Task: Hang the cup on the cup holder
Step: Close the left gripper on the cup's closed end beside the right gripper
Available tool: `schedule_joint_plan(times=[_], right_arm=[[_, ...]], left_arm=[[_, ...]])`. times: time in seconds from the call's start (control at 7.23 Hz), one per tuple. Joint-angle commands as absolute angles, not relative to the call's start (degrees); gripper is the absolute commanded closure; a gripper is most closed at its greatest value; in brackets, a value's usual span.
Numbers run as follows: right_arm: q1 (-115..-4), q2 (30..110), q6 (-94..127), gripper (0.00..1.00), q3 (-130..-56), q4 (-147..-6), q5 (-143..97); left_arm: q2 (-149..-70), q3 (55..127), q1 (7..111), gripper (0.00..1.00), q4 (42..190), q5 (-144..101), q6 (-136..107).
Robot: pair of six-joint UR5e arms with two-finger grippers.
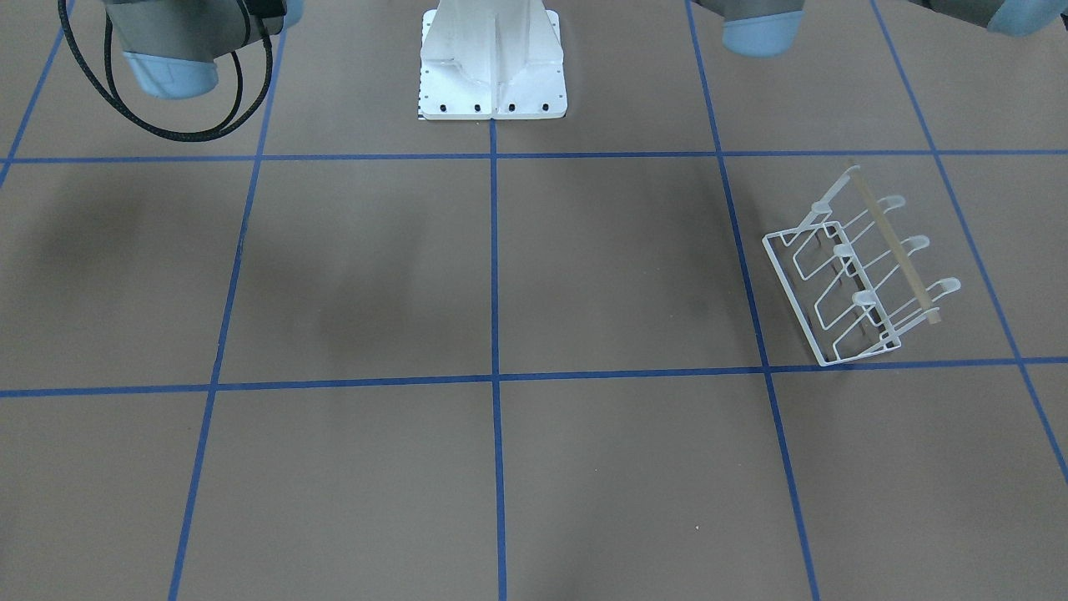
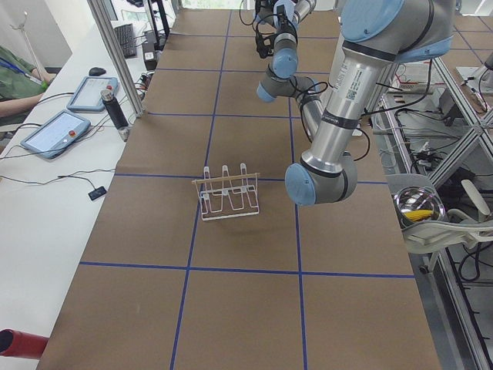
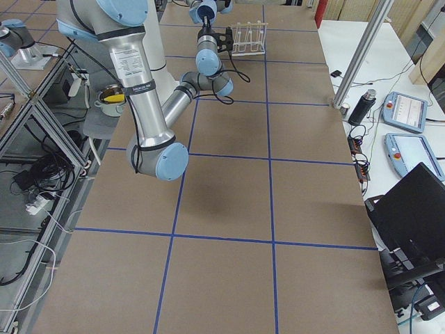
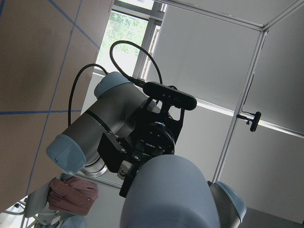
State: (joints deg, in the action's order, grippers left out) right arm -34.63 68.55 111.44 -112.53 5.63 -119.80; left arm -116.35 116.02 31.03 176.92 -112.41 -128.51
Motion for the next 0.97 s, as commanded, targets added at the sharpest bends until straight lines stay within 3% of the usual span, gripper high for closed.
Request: schedule_joint_plan(times=[0.0,0.14,0.28,0.83], right_arm=[[-34.45,68.47,111.36,1.0,-112.5,5.54,-119.71],[-34.02,67.6,111.36,0.6,-112.24,5.54,-119.01],[-34.01,68.11,111.44,0.02,-111.98,5.54,-117.52],[-33.93,68.47,111.36,0.0,-112.06,5.98,-117.51]], left_arm=[[-116.45,116.02,31.03,0.25,176.84,-112.41,-128.93],[-116.37,116.1,31.03,0.8,176.84,-112.59,-129.28],[-116.19,116.1,31.03,1.0,176.84,-112.67,-128.59],[-115.75,116.36,31.11,1.0,177.1,-113.11,-128.41]])
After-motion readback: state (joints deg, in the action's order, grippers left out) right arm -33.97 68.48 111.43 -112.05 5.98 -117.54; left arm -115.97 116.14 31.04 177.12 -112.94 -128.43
